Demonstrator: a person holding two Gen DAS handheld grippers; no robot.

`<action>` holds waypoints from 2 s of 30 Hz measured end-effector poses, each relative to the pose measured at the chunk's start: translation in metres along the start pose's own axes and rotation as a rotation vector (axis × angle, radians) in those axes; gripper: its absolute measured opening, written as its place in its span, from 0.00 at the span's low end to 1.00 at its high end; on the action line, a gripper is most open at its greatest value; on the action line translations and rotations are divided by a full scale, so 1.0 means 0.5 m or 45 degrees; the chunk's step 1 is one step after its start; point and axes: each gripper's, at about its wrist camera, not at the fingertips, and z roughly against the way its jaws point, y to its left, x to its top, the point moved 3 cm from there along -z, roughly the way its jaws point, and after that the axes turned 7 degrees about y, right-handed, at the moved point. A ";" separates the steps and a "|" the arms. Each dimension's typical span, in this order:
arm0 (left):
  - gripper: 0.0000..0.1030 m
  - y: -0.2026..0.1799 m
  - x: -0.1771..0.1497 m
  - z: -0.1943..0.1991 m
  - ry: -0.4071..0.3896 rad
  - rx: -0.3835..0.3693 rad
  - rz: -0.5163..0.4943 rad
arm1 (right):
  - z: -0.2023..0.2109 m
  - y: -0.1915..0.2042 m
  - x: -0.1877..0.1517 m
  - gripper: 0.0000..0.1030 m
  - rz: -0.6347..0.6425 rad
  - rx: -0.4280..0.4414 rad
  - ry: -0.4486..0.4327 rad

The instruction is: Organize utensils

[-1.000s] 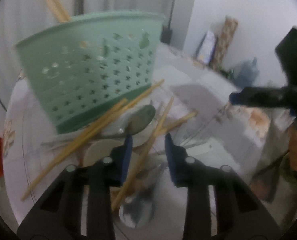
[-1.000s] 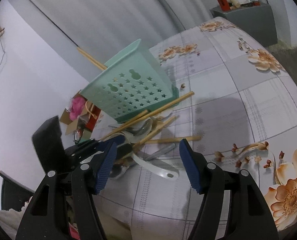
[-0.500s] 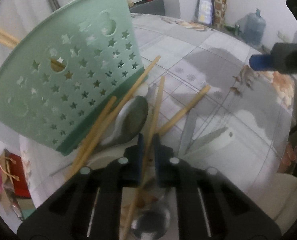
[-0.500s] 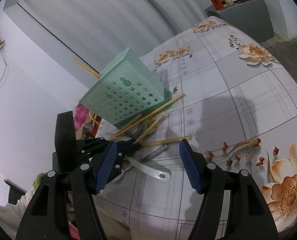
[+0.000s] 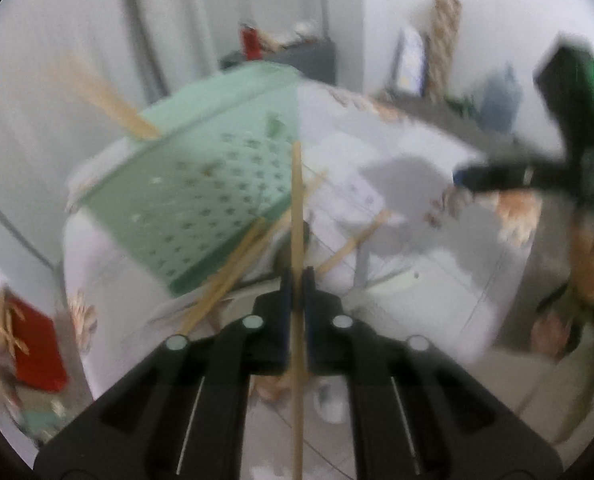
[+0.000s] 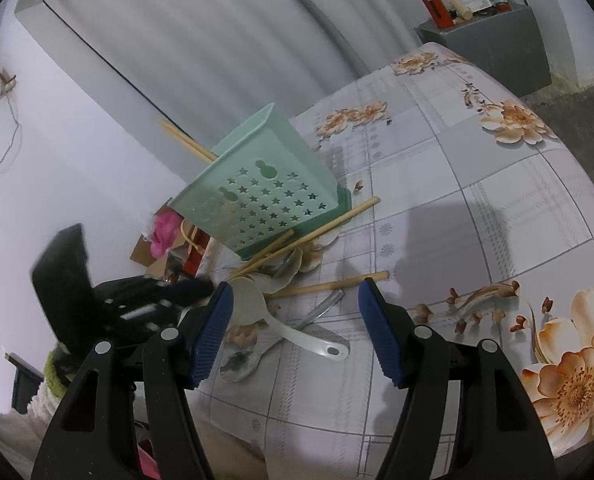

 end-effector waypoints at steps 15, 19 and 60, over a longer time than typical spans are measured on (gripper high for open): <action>0.04 0.243 -0.194 0.152 -0.551 -0.073 1.133 | -0.062 0.133 0.006 0.62 0.339 -0.059 0.096; 0.04 0.257 -0.240 0.158 -0.605 -0.043 1.254 | -0.115 0.192 0.004 0.55 0.547 -0.066 0.174; 0.04 0.291 -0.343 0.157 -0.723 0.006 1.396 | -0.392 0.399 -0.040 0.08 1.623 -0.569 0.351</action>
